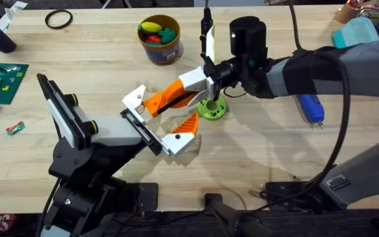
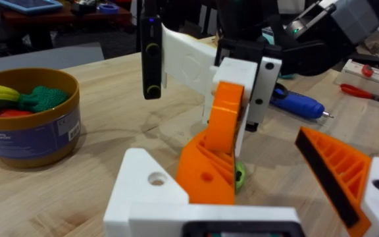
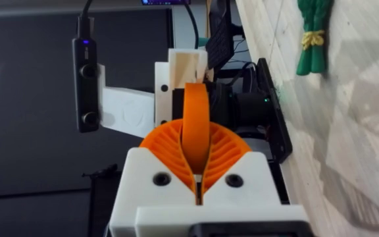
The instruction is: Pick up the gripper from the table and insert it into the empty holder that is missing its gripper. Then pick up a screw, insert it into the mounting hole, and use the screwdriver to tighten it. Finally, clean up the table by picking up the vegetable and placing it into the bucket.
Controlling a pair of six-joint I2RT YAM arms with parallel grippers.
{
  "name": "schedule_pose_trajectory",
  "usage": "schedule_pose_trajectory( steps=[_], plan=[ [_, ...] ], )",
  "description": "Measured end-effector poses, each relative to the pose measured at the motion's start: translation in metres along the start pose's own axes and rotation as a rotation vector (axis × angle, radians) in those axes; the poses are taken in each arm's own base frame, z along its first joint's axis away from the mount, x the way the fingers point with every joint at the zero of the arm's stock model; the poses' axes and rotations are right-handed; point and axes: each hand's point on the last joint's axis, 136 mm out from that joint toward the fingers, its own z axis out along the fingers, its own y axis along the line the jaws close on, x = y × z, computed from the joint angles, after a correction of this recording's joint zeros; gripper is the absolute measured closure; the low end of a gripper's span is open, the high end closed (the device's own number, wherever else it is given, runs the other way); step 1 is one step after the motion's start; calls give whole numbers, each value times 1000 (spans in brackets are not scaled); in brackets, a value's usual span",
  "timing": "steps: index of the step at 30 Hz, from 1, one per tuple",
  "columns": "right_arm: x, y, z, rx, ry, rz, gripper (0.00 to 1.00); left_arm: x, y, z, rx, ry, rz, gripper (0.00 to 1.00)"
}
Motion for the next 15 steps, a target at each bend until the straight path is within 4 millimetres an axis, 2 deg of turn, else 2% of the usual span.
schedule_pose_trajectory(
  steps=[4,10,15],
  plan=[
    [1,-2,0,-2,7,7,989,0,2,0,-13,-2,0,14],
    [-5,8,-5,-18,-10,-96,989,0,3,0,-14,-2,0,14],
    [-7,10,-6,-19,-17,-90,989,-1,2,0,-12,-2,1,14]
  ],
)
